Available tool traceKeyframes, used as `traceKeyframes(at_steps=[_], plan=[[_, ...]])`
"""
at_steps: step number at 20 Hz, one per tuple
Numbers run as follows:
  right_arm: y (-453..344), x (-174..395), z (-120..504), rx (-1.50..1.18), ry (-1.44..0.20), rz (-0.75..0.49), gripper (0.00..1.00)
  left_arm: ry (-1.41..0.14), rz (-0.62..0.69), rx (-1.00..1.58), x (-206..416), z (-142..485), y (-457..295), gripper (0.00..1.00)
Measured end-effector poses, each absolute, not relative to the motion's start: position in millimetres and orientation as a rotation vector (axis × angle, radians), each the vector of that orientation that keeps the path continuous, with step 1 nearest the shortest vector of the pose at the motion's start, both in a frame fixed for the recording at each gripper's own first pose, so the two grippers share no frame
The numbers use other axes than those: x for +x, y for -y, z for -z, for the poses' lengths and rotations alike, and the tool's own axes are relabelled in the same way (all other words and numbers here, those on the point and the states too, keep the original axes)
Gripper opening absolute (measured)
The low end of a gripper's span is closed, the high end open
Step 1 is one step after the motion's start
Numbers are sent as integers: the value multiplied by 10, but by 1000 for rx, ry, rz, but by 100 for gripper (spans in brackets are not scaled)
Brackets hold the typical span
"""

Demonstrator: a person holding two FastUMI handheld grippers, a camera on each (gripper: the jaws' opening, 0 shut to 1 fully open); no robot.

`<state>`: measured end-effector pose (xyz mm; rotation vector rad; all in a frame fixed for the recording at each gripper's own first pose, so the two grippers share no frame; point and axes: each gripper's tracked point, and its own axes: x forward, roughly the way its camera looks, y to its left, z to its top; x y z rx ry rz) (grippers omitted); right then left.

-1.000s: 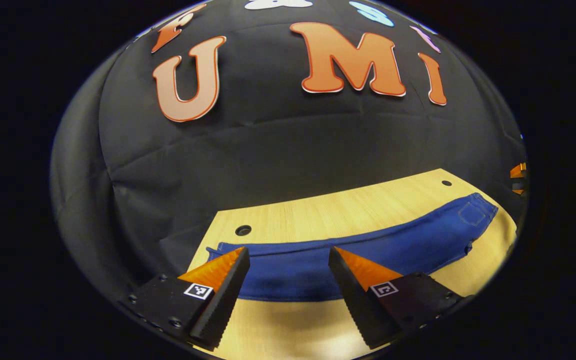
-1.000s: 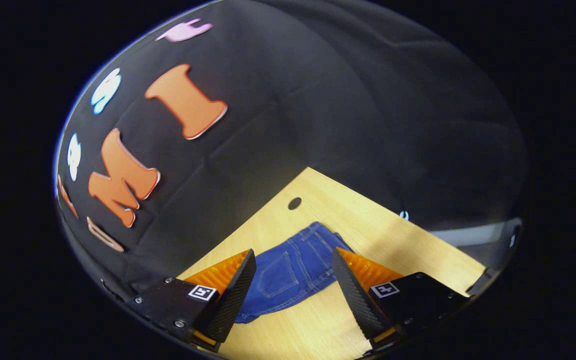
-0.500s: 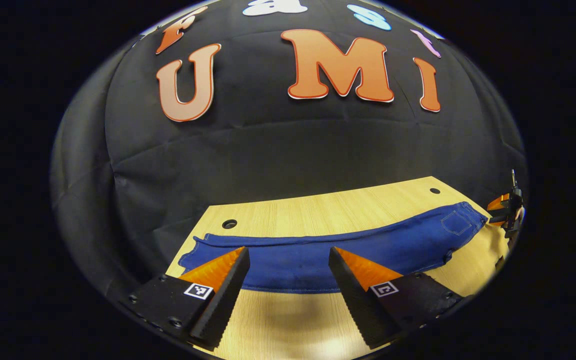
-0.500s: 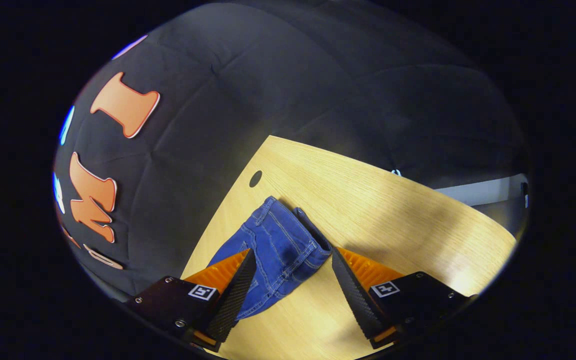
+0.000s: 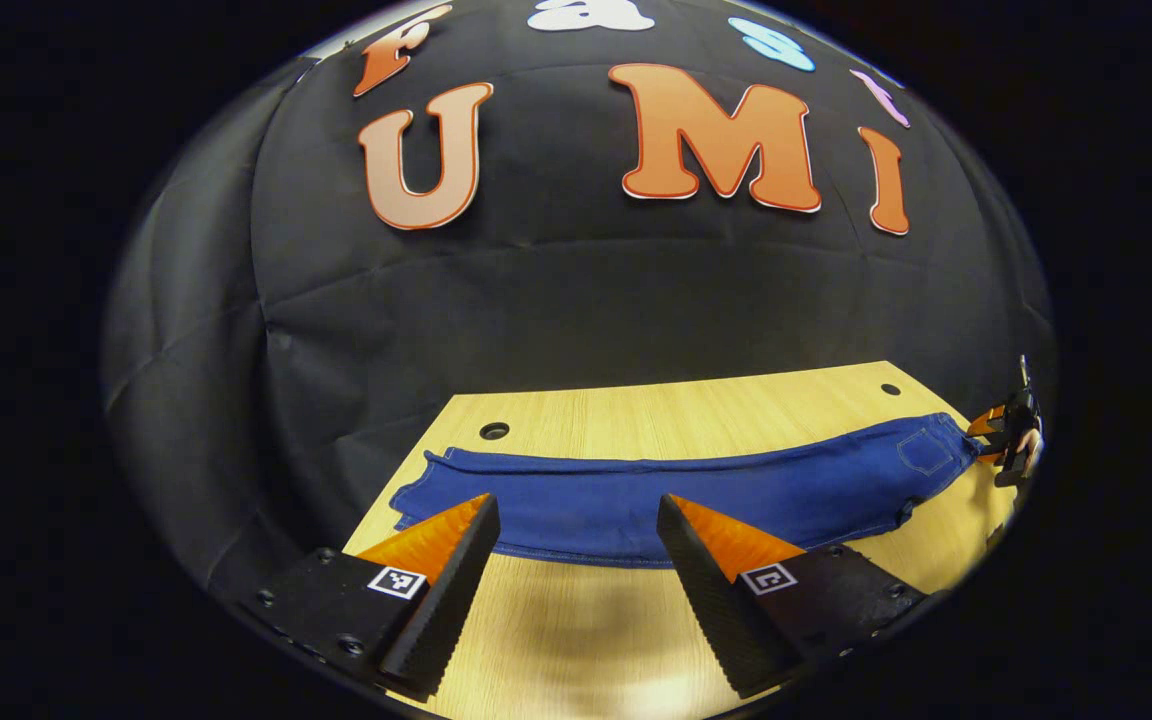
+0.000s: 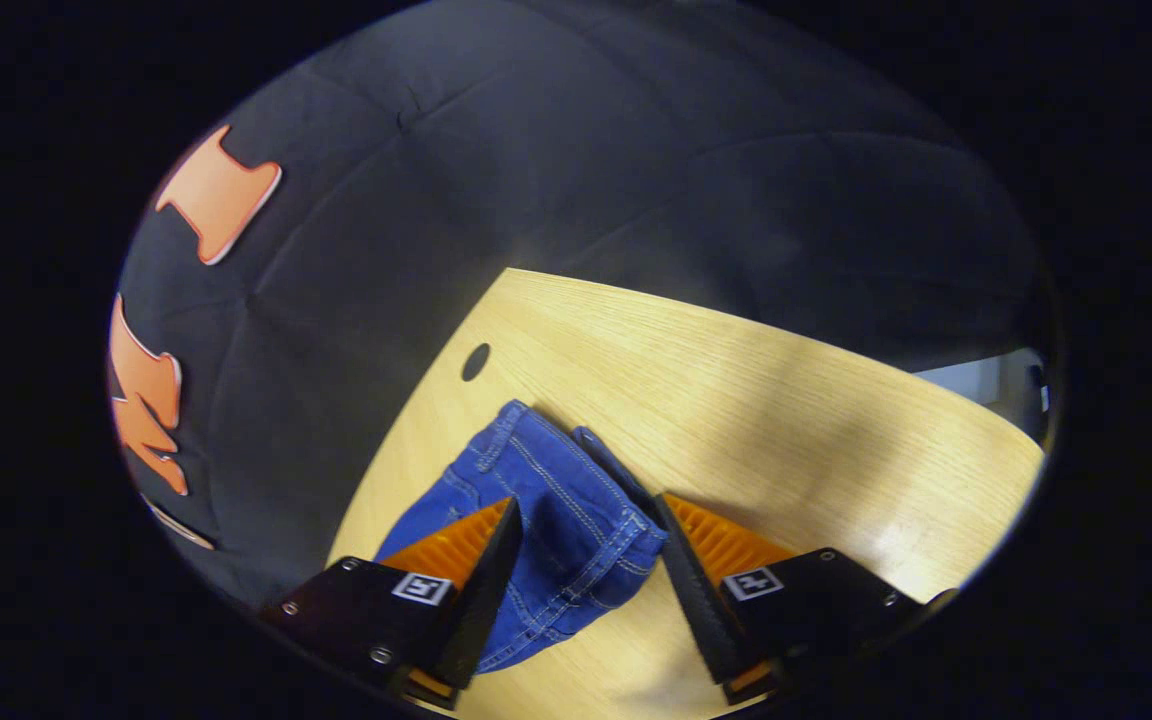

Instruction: Grasp the waist and the cuffs of the jeans and fold them to make the two legs overlap; first hold the waist and fold one-third of the jeans toward the cuffs, then hold the cuffs and fold the remaining one-third in the same direction to finish folding.

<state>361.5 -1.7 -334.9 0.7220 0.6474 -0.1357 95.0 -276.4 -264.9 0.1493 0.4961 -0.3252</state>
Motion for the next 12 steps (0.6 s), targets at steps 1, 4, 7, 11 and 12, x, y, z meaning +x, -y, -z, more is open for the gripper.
traceKeyframes(at_steps=[1, 4, 7, 11, 12], plan=[[23, 3573, 3342, 713, -662, 166, 65, -500, 325, 152, 954, 2666, 2745, 98], [-80, 3623, 3414, 704, -667, 170, 42, -507, 321, 158, 1031, 2688, 2715, 98], [-145, 3685, 3405, 779, -643, 152, 18, -519, 335, 163, 1097, 2737, 2691, 98], [-211, 3718, 2929, 877, -552, 150, 6, -520, 350, 158, 1178, 2708, 2568, 98], [-256, 3726, 2796, 847, -537, 143, 5, -518, 353, 152, 1212, 2695, 2517, 98]])
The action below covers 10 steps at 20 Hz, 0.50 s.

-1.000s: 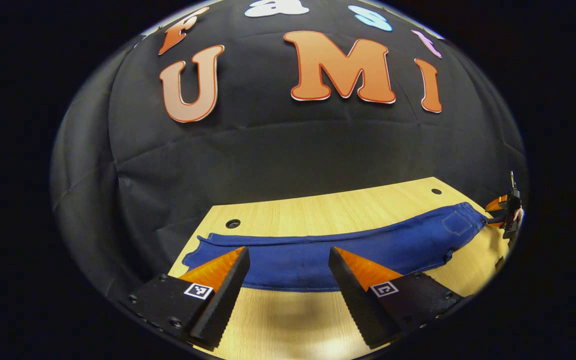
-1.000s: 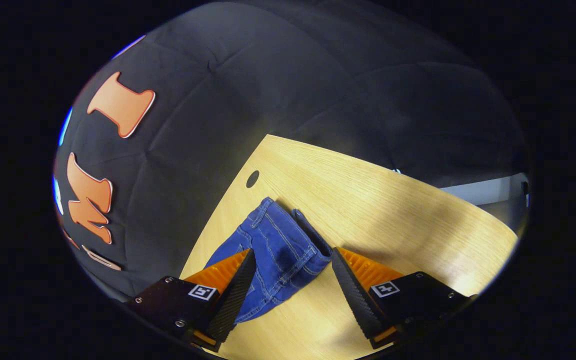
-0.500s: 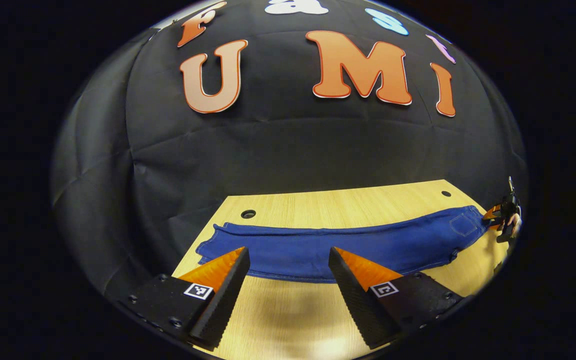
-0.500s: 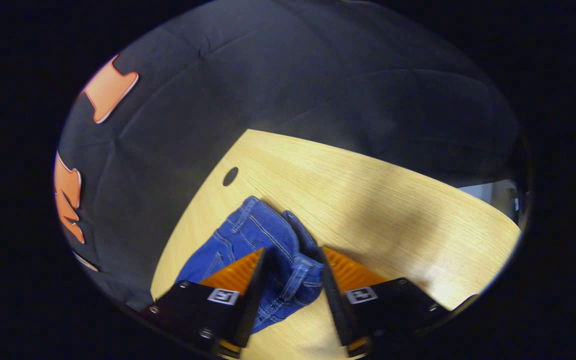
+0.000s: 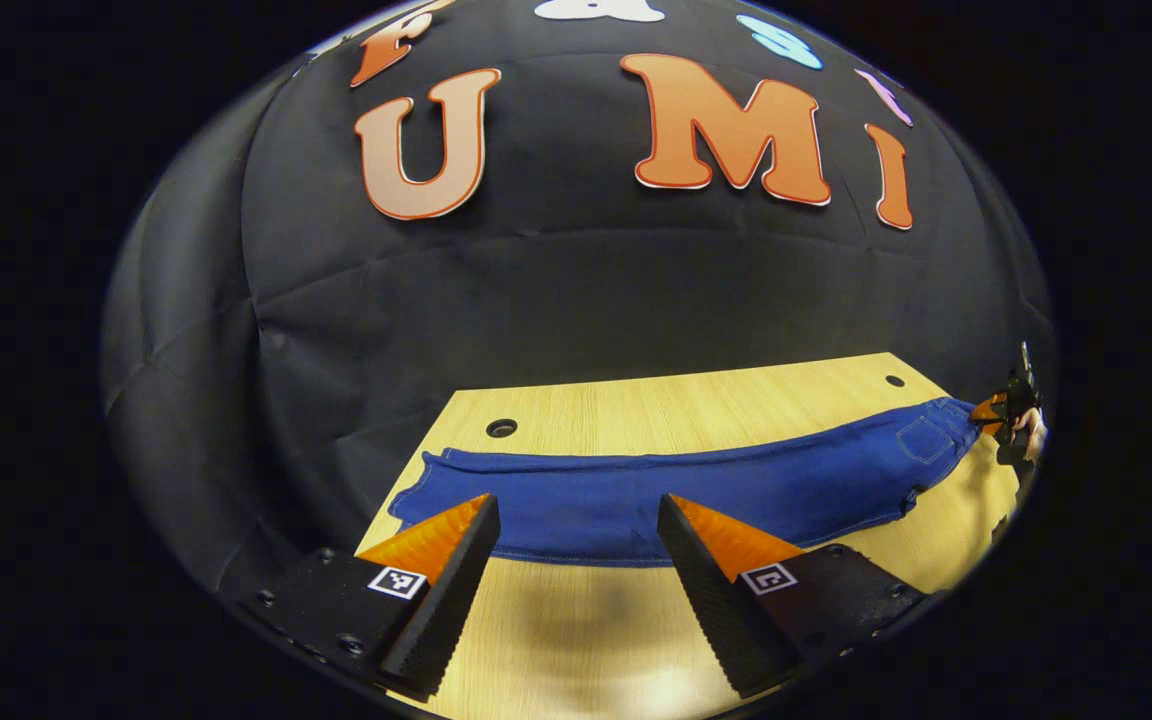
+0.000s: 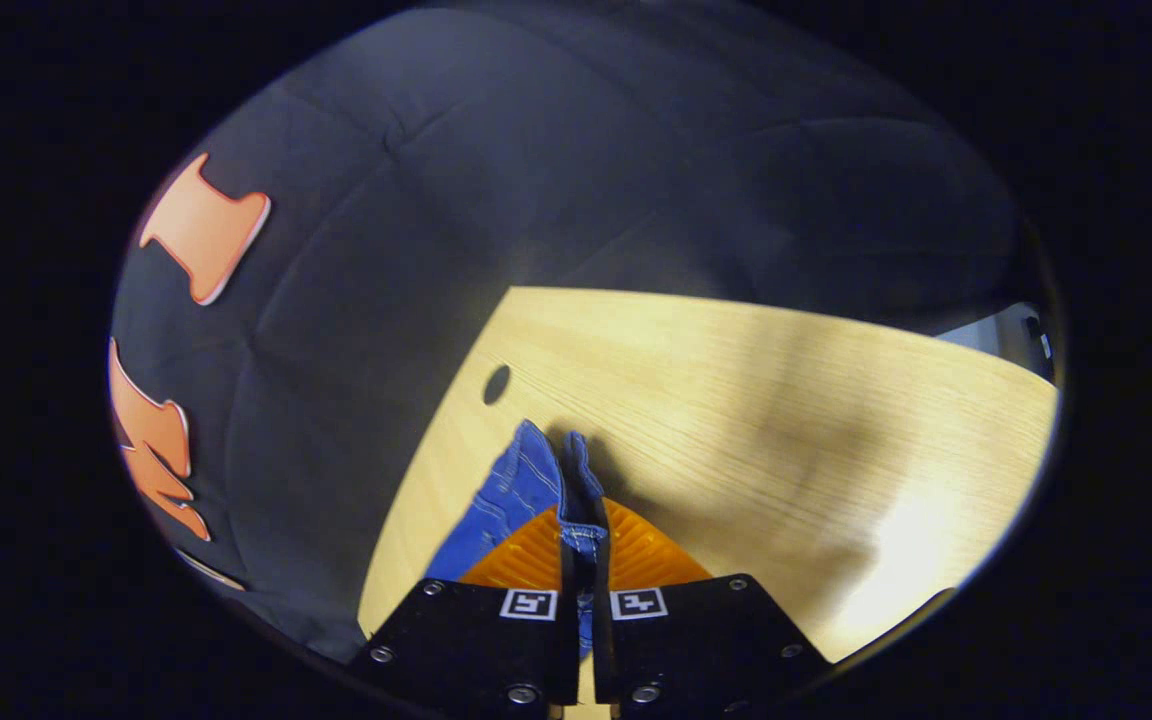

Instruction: Grasp the waist and the cuffs of the jeans and fold them to make the two legs overlap; first hold the waist and fold one-third of the jeans toward the cuffs, then hold the cuffs and fold the remaining one-third in the same direction to finish folding.

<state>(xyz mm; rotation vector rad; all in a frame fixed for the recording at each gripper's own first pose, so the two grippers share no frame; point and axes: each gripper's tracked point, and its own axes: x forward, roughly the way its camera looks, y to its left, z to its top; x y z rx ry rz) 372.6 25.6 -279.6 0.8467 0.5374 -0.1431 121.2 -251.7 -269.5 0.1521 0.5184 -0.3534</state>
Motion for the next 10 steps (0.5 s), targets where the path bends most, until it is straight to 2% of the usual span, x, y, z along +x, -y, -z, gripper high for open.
traceKeyframes(at_steps=[4, 7, 10], plan=[[-517, 3616, 2130, 779, -455, 88, 5, -507, 376, 132, 1359, 2606, 2313, 98], [-584, 3324, 1659, 747, -392, 38, 5, -491, 395, 112, 1517, 2531, 2124, 98], [-1023, 3116, 1207, 718, -350, -34, 5, -478, 412, 94, 1674, 2468, 1913, 98]])
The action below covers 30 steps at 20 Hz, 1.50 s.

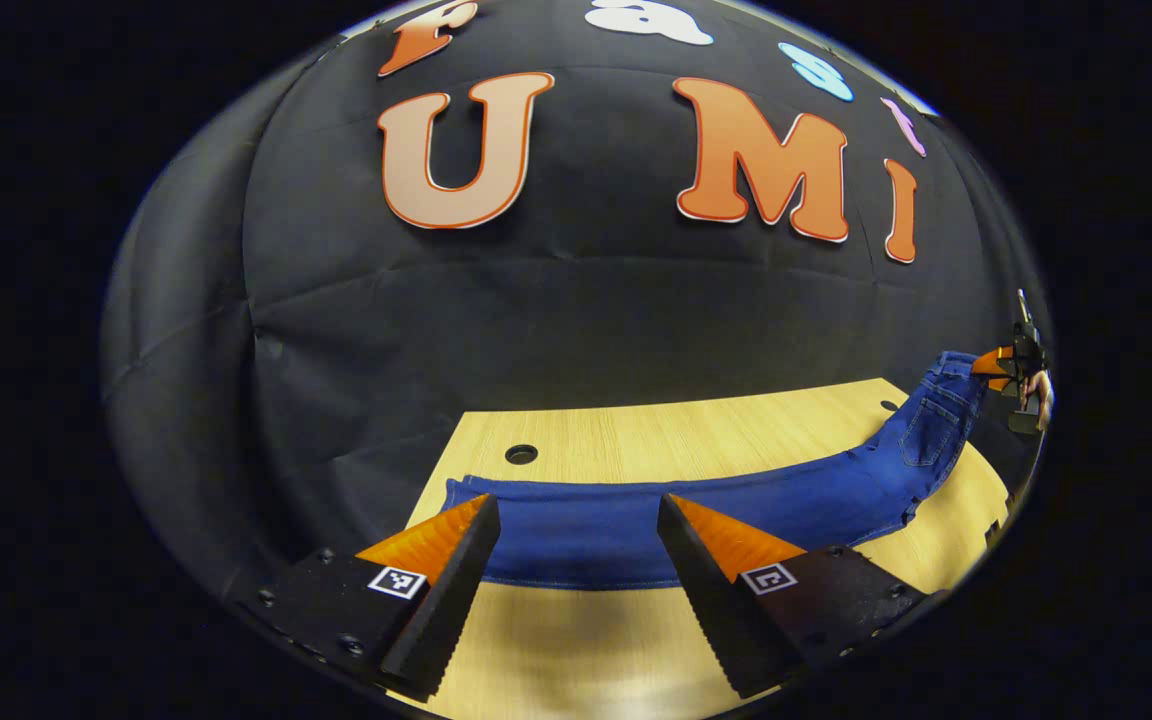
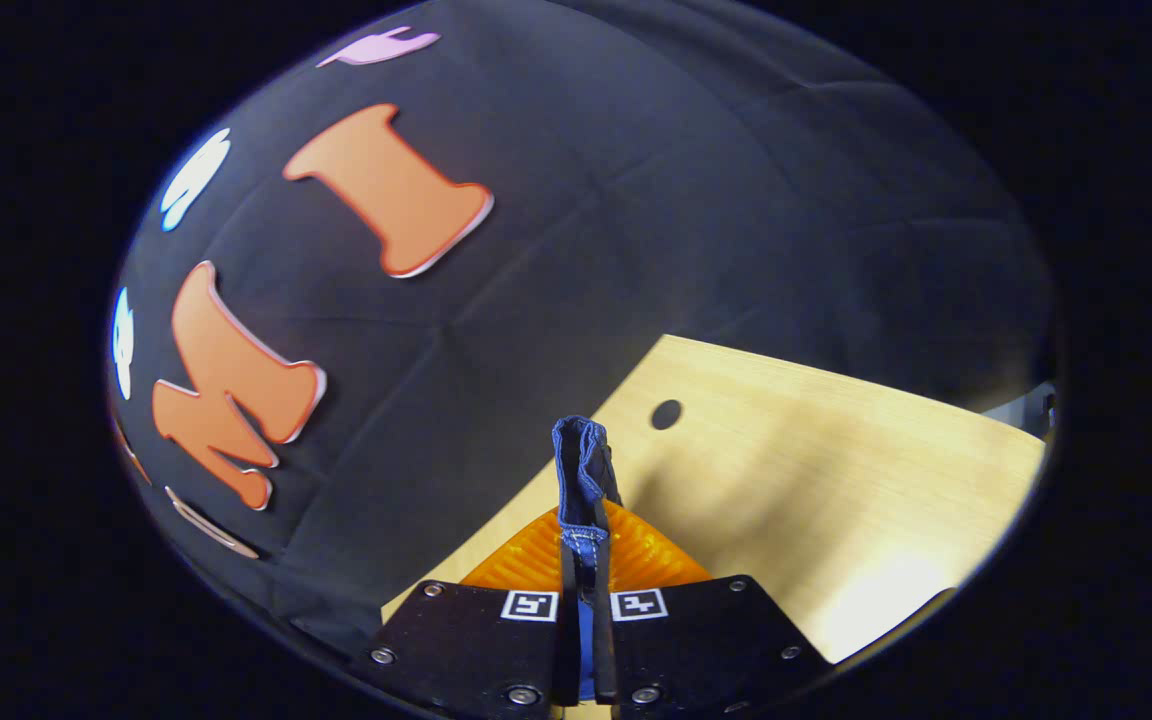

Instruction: Grasp the waist and the cuffs of the jeans and fold them to make the two legs overlap; first hold the waist and fold one-third of the jeans toward the cuffs, then hold the cuffs and fold the remaining one-third in the same direction to finish folding.

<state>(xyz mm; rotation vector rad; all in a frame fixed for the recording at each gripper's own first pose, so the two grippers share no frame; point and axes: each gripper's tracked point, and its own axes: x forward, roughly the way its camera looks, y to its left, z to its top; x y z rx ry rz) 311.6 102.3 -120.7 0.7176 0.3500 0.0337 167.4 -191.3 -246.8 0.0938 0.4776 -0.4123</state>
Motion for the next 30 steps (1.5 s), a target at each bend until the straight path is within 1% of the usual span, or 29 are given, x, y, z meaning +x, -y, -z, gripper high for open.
traceKeyframes(at_steps=[5, 7, 12, 16, 18, 20, 23, 28, 30], plan=[[-2325, 2968, 795, 685, -333, -148, 5, -474, 442, 55, 1826, 2472, 1526, 98], [-2893, 2915, 797, 669, -347, -193, 5, -478, 445, 46, 1854, 2490, 1354, 98], [-3953, 2881, 1233, 653, -448, -271, 5, -483, 427, 39, 1955, 2575, 944, 98], [-4629, 2869, 1718, 595, -526, -306, 5, -500, 402, 24, 1999, 2703, 669, 99], [-4973, 2840, 2093, 544, -583, -323, 5, -509, 386, 29, 2025, 2796, 559, 99], [-5192, 2835, 2506, 453, -650, -332, 5, -523, 378, 33, 2061, 2860, 502, 98], [-5377, 2755, 2953, 307, -714, -345, 5, -542, 374, 36, 2115, 2956, 494, 98], [-5369, 2816, 2949, 267, -735, -349, 5, -563, 375, 33, 2250, 3093, 511, 98], [-5436, 2757, 2982, 280, -761, -392, 5, -585, 365, 3, 2305, 3212, 478, 98]])
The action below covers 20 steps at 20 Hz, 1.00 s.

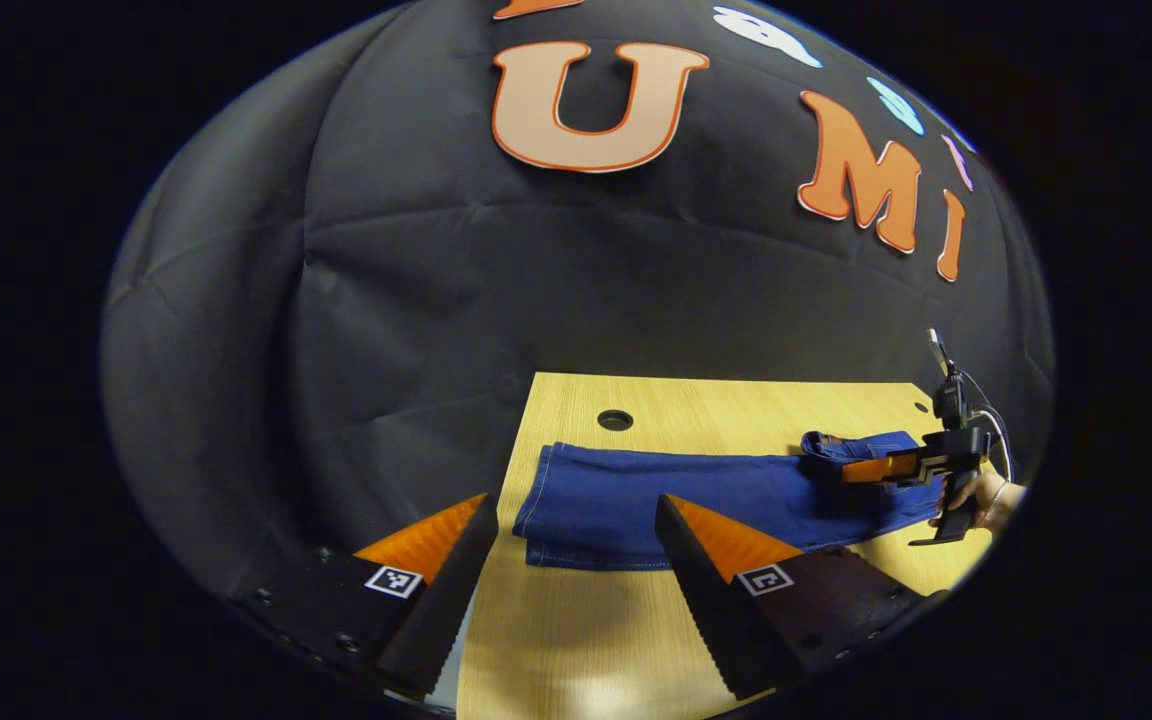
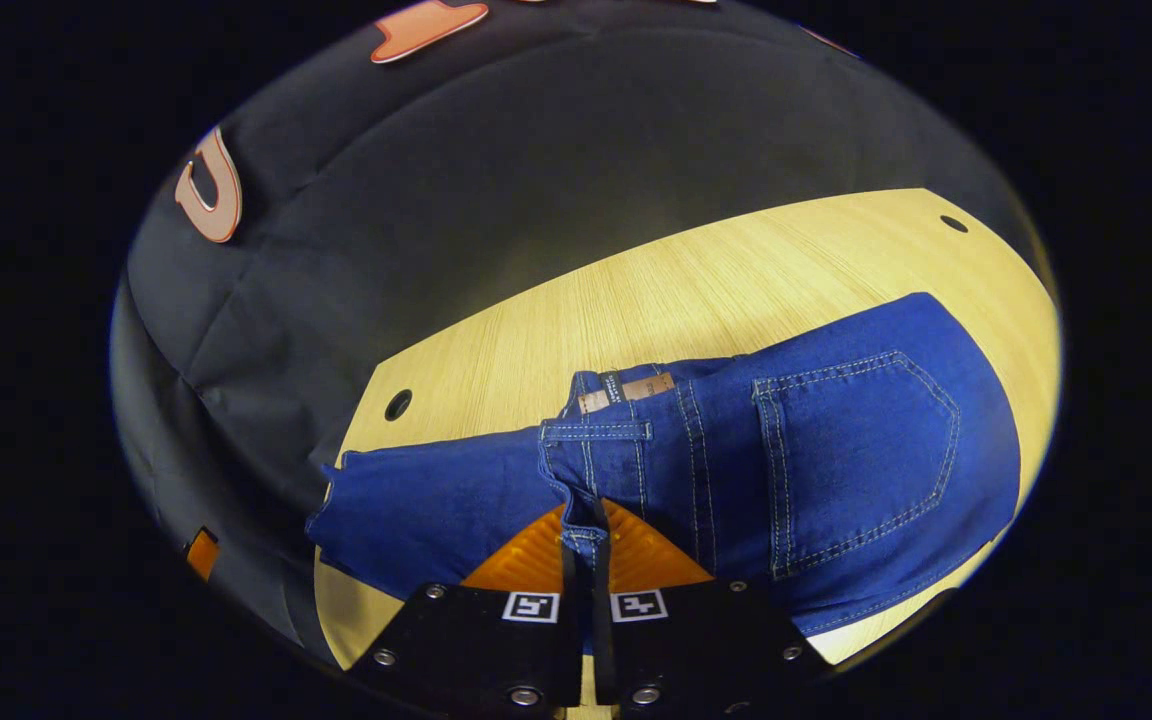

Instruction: Grasp the waist and the cuffs of the jeans and fold them to make the two legs overlap; first hold the waist and fold one-third of the jeans toward the cuffs, then hold the cuffs and fold the remaining one-third in the same direction to finish folding.

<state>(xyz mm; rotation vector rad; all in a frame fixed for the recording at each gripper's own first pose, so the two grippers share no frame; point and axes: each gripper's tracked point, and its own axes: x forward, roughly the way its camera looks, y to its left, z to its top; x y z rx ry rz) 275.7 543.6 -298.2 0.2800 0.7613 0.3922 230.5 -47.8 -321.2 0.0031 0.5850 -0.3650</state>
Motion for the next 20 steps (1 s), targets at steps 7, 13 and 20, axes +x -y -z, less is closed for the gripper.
traceKeyframes(at_steps=[7, 13, 20], plan=[[-5066, 2604, 2378, 173, -682, -441, 96, -869, 242, -497, 2335, 3994, 432, 98], [-4592, 2581, 1827, 100, -587, -449, 96, -969, -13, -885, 2430, 4251, 152, 97], [-4135, 2612, 1695, 97, -602, -414, 96, -990, -31, -907, 2637, 4365, 290, 98]])
